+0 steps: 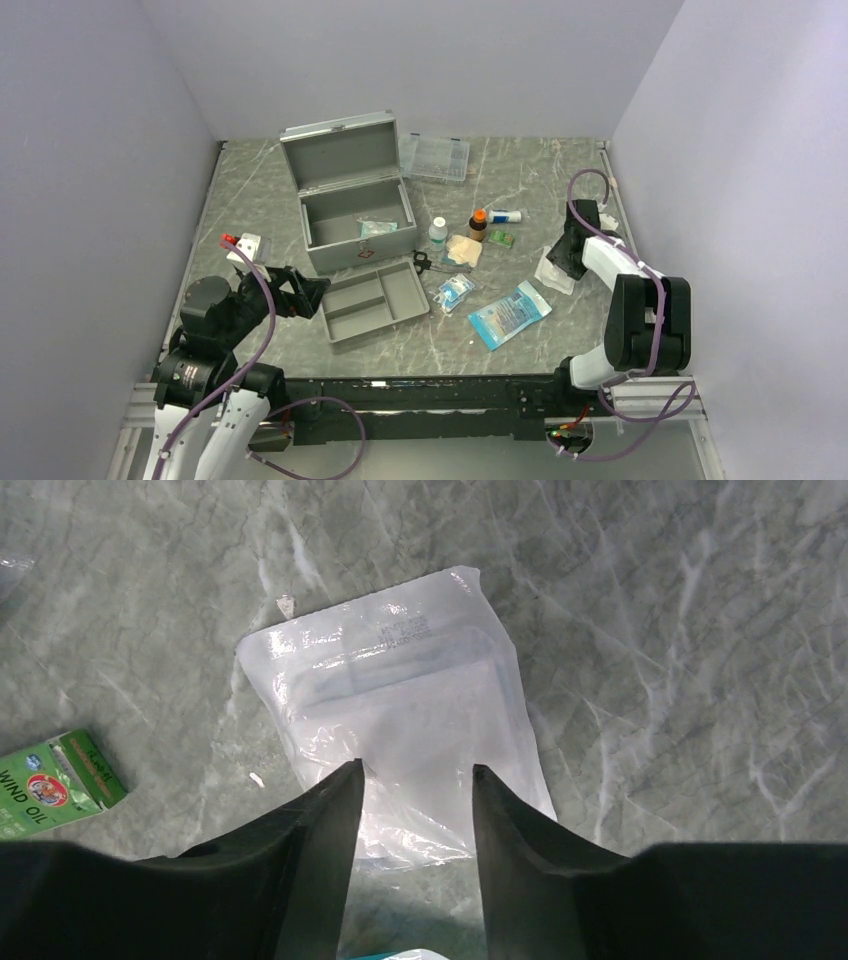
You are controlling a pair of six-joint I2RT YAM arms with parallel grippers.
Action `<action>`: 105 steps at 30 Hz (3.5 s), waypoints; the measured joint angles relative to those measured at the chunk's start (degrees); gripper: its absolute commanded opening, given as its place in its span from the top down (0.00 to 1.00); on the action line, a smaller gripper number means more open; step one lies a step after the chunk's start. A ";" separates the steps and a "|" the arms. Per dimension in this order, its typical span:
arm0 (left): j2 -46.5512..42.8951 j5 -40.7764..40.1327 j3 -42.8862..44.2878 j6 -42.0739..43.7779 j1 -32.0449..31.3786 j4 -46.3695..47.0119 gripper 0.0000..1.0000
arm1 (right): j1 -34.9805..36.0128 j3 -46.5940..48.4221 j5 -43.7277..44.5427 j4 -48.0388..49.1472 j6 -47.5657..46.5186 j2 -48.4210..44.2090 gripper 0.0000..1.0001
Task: Organize the medicine kit
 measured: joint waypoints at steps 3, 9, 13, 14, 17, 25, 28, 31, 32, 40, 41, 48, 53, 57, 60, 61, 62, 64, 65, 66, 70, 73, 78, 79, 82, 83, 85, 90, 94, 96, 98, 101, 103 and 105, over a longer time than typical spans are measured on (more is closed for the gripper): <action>0.00 0.00 0.00 0.00 0.00 0.00 0.01 | -0.04 -0.31 -0.68 0.79 -0.02 0.61 0.65; -0.02 0.00 0.00 0.00 0.00 0.00 0.01 | -0.13 -1.55 -2.14 2.58 -0.31 0.98 0.83; -0.04 0.00 0.00 0.00 0.00 0.00 0.01 | -0.20 -1.84 -2.25 3.37 -0.66 0.98 1.00; -0.04 0.00 0.00 0.00 0.00 0.00 0.01 | -0.20 -1.84 -2.23 3.58 -0.63 0.98 1.00; -0.09 0.00 0.00 0.00 0.00 0.00 0.01 | -0.20 -1.90 -2.25 3.85 -0.70 0.92 1.00; -0.09 0.00 0.00 0.00 0.00 0.00 0.01 | -0.20 -2.12 -2.03 2.91 -1.25 -4.17 1.00; -0.09 0.00 0.00 0.00 0.00 0.00 0.01 | -0.17 -2.08 -2.10 2.29 -2.05 -8.04 1.00; -0.09 0.00 0.00 0.00 0.00 0.00 0.01 | 0.55 -1.33 -1.99 0.76 -2.80 -10.67 1.00; -0.09 0.00 0.00 0.00 0.00 0.00 0.01 | 0.98 -0.79 -1.99 0.22 -2.99 -11.28 1.00; -0.09 0.00 0.00 -0.02 0.00 0.00 0.01 | 12.72 5.68 -0.24 -1.86 -5.18 -15.80 1.00; -0.09 0.00 0.00 0.00 0.00 0.00 0.01 | 14.51 7.17 -0.31 -1.92 -5.42 -16.04 1.00; -0.09 -0.02 0.00 -0.02 0.00 0.00 0.01 | 22.21 16.48 -2.54 -0.81 -6.19 -15.93 1.00; -0.09 -0.02 0.00 -0.02 0.00 0.00 0.01 | 28.33 21.81 -3.50 -0.17 -6.12 -12.37 1.00; -0.09 -0.02 0.00 -0.02 0.00 0.00 0.01 | 33.05 27.96 -3.82 0.72 -6.08 -6.29 1.00; -0.09 -0.02 0.00 -0.02 0.00 0.00 0.01 | 35.74 31.74 -4.42 1.51 -5.81 -2.45 1.00; -0.11 -0.02 0.00 -0.02 0.00 0.00 0.01 | 36.61 33.18 -4.79 1.84 -5.68 -1.01 1.00; -0.15 -0.02 0.00 -0.02 0.00 0.00 0.01 | 37.44 34.67 -5.05 1.97 -5.60 0.46 1.00; -0.42 -0.04 0.00 -0.02 0.00 -0.02 0.01 | 38.99 37.64 -5.40 2.36 -5.20 3.41 1.00; -0.59 -0.07 0.00 -0.02 0.00 0.00 0.01 | 39.65 39.01 -5.90 2.73 -5.03 4.96 1.00; -0.76 -0.22 0.00 -0.02 0.00 -0.02 0.01 | 40.35 40.46 -6.34 3.13 -4.81 6.64 1.00; -1.16 -0.46 0.00 0.00 0.00 -0.02 0.01 | 42.93 45.70 -7.52 3.89 -3.91 13.44 1.00; -1.36 -0.74 0.00 -0.02 0.00 -0.02 0.01 | 44.61 49.66 -8.09 3.80 -3.50 18.25 1.00; -1.81 -0.87 0.00 -0.02 0.00 -0.02 0.01 | 47.39 56.74 -8.70 3.82 -2.80 26.29 1.00; -1.84 -0.87 0.00 -0.02 0.00 -0.02 0.01 | 47.87 57.68 -8.90 3.87 -2.64 27.65 1.00; -1.84 -0.90 0.00 -0.02 0.00 -0.04 0.01 | 48.89 59.54 -9.38 3.85 -1.97 31.01 1.00; -1.84 -0.90 0.00 -0.02 0.00 -0.02 0.01 | 49.24 60.04 -9.55 3.87 -1.64 32.22 1.00; -1.84 -0.90 0.00 -0.02 0.00 -0.02 0.01 | 49.72 60.74 -9.79 3.87 -1.07 34.47 1.00; -1.84 -0.90 0.00 -0.02 0.00 -0.02 0.01 | 50.27 61.68 -11.02 3.91 0.74 39.06 1.00; -1.84 -0.90 0.00 -0.02 0.00 -0.02 0.01 | 50.66 61.72 -11.67 3.93 3.13 42.21 1.00; -1.84 -0.87 0.00 -0.02 0.00 -0.02 0.01 | 50.93 62.16 -12.13 4.02 4.59 43.71 1.00; -1.84 -0.90 0.00 -0.02 0.00 -0.02 0.01 | 51.25 63.08 -12.61 4.52 5.95 45.35 1.00; -1.84 -0.90 0.00 0.00 0.00 -0.02 0.01 | 51.89 66.47 -13.49 4.26 7.56 48.54 0.95; -1.84 -0.90 0.00 -0.02 0.00 -0.02 0.01 | 52.30 69.68 -13.94 4.07 8.20 50.80 0.84; -1.84 -0.90 0.00 -0.02 0.00 -0.02 0.01 | 52.59 71.78 -14.05 3.74 8.59 52.15 0.72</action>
